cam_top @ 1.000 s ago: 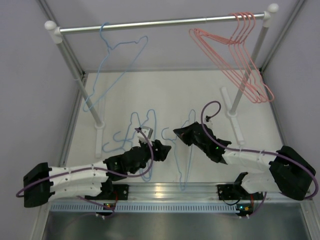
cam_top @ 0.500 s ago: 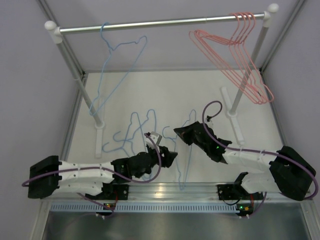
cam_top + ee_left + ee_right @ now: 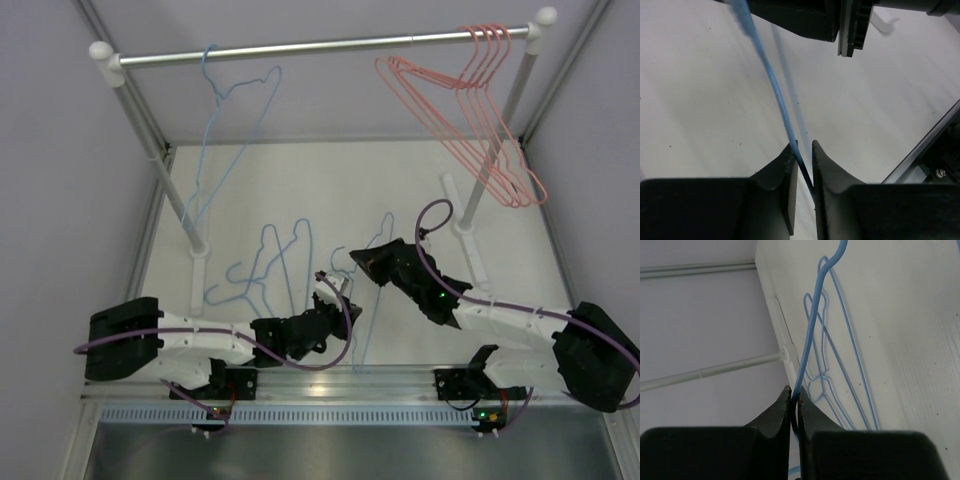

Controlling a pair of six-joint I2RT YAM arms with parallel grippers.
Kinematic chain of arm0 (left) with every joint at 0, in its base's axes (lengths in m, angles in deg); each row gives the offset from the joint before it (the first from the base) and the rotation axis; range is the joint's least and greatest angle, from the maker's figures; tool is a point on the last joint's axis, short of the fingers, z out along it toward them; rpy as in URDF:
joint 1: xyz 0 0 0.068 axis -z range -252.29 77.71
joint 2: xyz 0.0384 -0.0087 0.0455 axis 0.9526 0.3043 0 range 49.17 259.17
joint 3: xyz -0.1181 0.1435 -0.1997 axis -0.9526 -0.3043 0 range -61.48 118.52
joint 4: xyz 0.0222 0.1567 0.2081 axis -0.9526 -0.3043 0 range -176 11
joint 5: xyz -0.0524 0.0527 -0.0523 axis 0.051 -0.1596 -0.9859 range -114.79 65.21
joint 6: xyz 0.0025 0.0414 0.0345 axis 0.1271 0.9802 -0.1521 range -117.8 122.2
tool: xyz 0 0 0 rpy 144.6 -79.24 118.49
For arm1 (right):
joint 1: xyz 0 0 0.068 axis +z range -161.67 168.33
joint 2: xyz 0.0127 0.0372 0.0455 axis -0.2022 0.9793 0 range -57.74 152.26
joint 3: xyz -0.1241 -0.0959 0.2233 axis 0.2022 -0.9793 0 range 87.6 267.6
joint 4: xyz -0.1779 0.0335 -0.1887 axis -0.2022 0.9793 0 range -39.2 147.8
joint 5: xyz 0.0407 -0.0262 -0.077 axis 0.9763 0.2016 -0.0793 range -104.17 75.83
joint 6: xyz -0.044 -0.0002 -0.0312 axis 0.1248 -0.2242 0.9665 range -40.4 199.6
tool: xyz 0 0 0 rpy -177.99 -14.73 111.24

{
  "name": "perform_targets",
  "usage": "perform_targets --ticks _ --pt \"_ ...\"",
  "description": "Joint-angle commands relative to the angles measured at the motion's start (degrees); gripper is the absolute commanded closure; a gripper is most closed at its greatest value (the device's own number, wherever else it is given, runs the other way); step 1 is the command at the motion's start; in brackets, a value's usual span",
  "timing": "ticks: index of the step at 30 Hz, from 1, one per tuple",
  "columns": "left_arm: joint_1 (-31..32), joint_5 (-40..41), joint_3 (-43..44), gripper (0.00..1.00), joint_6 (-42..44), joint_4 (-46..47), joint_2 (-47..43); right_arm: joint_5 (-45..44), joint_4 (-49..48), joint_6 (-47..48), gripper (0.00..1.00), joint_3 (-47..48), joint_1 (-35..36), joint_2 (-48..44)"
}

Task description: Organize the hangers

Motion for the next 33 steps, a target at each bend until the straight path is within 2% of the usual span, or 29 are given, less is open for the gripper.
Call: perform_targets --ticks 1,2,3,5,8,11,12,15,22,26,33 --pt "0.78 1.52 2.15 0.82 0.94 4.48 -0.37 -0.17 -1.22 0.04 1.0 1.92 -1.21 -2.57" --pt "0.95 1.87 2.24 0.95 0.94 3.87 -0.63 -0.35 -0.96 0.74 1.0 2.01 -1.21 -3.18" --pt "1.13 2.13 2.24 1.0 1.03 3.43 -1.42 -0.61 -0.52 1.1 1.0 2.19 -1.21 -3.45" --pt "1.3 2.66 2.32 1.0 1.12 2.55 -2.56 -0.79 1.32 2.67 0.97 2.89 -1.21 -4.24" --pt "1.39 3.89 2.58 1.0 1.29 0.18 -5.81 -0.88 3.95 5.57 0.83 3.94 -1.21 -4.95" --pt "1.39 5.3 3.29 1.0 1.12 -3.51 -9.42 -1.76 8.43 8.82 0.61 5.87 -0.86 -6.0" --pt "1.39 6.61 4.42 1.0 0.68 -6.3 -10.12 -2.8 9.75 9.44 0.49 6.23 -0.59 -6.18" --pt "1.39 8.28 7.23 1.0 -0.72 -10.8 -12.41 -5.0 14.15 11.47 0.38 7.46 0.11 -7.67" --pt "1.39 12.42 14.78 1.0 -3.18 -21.79 -14.0 -10.89 21.97 13.4 0.34 7.2 2.31 -15.13" --pt "1.39 15.23 21.12 1.0 -4.42 -29.87 -11.37 -12.74 24.18 14.02 0.31 6.93 2.84 -18.21" --pt "1.39 11.46 25.0 1.0 -4.15 -30.68 -8.81 -14.67 26.37 17.0 0.23 9.65 2.92 -20.94"
